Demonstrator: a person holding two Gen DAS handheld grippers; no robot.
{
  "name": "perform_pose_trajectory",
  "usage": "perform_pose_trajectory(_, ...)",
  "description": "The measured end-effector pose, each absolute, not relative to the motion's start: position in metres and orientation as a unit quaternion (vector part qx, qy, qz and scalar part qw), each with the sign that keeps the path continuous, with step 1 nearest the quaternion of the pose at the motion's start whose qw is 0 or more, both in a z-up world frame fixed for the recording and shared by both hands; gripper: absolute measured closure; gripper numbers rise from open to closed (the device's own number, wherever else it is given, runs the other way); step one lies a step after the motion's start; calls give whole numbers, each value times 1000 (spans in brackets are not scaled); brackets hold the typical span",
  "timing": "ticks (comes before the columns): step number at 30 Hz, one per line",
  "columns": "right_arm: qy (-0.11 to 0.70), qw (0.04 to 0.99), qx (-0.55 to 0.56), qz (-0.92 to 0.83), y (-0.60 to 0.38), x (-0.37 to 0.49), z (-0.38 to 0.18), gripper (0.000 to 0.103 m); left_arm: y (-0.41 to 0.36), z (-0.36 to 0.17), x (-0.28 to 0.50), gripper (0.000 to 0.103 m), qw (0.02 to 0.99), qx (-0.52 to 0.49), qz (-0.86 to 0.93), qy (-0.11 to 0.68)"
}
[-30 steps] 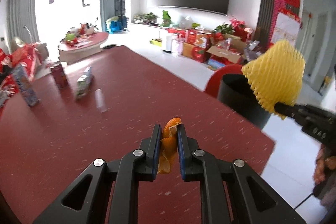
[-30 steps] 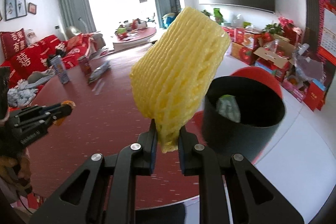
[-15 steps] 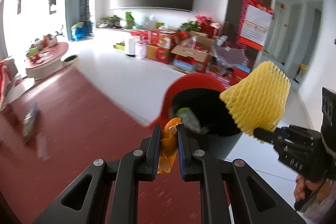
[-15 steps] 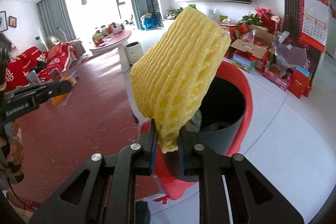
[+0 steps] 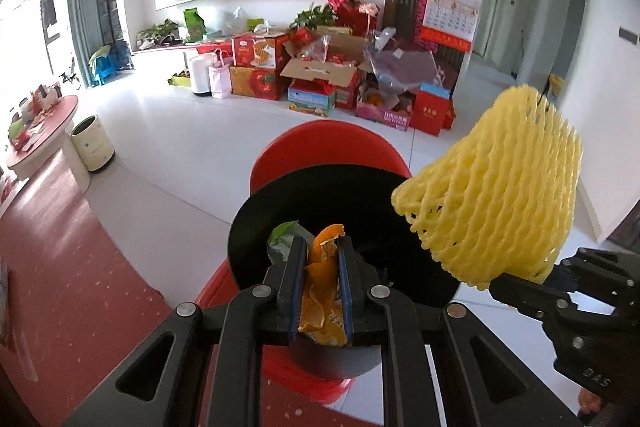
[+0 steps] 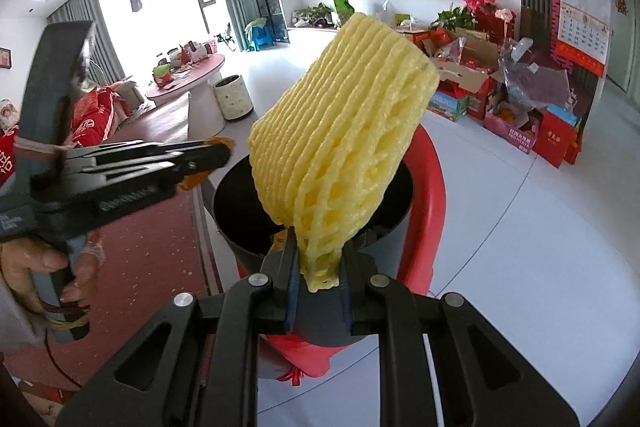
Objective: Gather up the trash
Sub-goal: 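Open both grippers over the bin, dropping the peel and foam net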
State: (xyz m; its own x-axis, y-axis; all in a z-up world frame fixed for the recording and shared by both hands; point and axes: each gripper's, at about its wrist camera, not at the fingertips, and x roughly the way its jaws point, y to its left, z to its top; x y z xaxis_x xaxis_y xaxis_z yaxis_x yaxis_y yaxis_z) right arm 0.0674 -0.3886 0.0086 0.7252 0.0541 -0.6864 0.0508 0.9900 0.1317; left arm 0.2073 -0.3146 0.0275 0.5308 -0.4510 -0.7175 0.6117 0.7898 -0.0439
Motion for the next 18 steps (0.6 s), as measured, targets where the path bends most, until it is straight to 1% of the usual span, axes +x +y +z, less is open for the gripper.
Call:
perform_pose_trajectory(7,395,915,75,7,-394,85,1,84,-326,17,210,0,870,118,-287,384)
perform_pose_trajectory(10,401,913,71,6,-395,90,-2,84,-322,23,208,0,889,103,-275,351)
perform_pose_trajectory(16,411,909,77,5,-397,94,-3,84,-315,24,212,0,887,109,-265,362)
perform_pose_trajectory(18,415,907,72,9,-396,99,-3,82,-306,26,209,0,889,103,-260,363)
